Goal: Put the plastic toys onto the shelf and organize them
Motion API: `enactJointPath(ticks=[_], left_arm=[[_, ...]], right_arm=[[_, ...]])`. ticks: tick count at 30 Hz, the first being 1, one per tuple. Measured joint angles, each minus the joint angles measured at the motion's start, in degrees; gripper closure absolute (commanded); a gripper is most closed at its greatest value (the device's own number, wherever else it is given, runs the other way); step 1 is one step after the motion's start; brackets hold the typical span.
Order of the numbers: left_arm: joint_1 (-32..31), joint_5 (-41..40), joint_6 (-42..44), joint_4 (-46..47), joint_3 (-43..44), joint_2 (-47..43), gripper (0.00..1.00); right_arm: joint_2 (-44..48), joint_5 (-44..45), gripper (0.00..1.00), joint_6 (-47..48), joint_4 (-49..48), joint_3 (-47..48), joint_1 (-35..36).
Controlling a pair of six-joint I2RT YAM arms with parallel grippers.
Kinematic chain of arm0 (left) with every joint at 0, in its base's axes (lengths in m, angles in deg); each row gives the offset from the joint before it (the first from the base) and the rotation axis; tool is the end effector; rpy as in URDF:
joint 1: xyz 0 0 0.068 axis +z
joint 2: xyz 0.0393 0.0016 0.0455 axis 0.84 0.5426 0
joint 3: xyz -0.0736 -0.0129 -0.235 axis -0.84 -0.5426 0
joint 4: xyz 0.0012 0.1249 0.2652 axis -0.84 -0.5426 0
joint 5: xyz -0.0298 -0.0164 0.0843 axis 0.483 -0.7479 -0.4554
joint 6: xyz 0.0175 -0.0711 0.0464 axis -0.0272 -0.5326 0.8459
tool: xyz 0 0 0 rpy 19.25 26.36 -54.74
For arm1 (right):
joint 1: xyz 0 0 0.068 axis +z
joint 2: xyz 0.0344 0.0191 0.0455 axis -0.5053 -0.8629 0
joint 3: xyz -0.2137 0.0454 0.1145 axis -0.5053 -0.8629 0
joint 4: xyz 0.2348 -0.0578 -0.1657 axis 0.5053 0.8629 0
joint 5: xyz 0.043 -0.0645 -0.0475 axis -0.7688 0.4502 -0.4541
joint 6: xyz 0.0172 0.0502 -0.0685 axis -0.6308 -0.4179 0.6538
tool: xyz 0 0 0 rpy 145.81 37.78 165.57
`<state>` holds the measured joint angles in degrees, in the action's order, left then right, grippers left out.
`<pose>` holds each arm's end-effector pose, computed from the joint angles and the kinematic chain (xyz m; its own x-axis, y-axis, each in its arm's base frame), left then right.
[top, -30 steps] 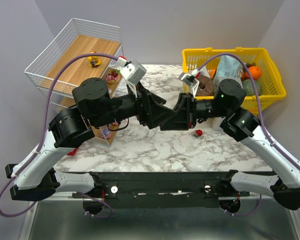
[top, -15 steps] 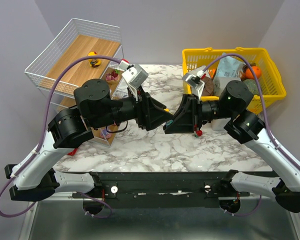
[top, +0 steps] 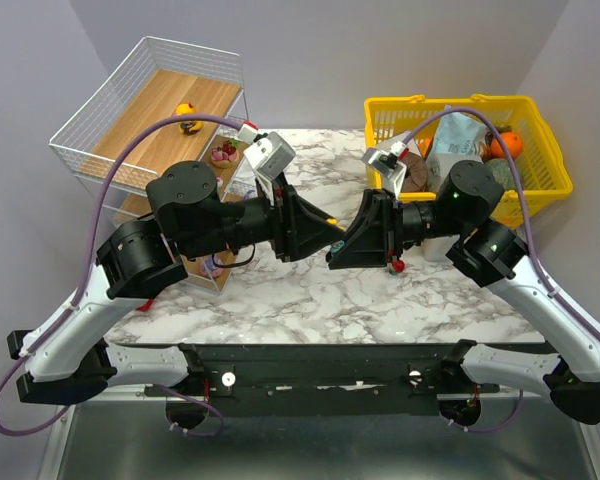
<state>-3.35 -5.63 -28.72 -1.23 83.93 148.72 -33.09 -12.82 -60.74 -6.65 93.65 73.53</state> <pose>0.1169 -0.2405 0.5287 -0.4500 -0.0879 -0.8887 0.8443 0.2826 -0.4554 0.1640 0.2404 0.4517 -0.6410 -0.0678 -0.7646 -0.7520 -0.1443 0.6432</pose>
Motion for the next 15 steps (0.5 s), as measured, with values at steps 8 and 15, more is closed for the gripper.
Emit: enactJointPath(ticks=[8, 15], left_arm=[[0.0, -1.0, 0.0, 0.1, -1.0, -1.0, 1.0], [0.0, -7.5, 0.4, -2.4, -1.1, -1.5, 1.0]], right_arm=[[-0.3, 0.0, 0.58, -0.4, 0.0, 0.0, 0.0], [-0.3, 2.2, 0.21, 0.0, 0.0, 0.0, 0.0]])
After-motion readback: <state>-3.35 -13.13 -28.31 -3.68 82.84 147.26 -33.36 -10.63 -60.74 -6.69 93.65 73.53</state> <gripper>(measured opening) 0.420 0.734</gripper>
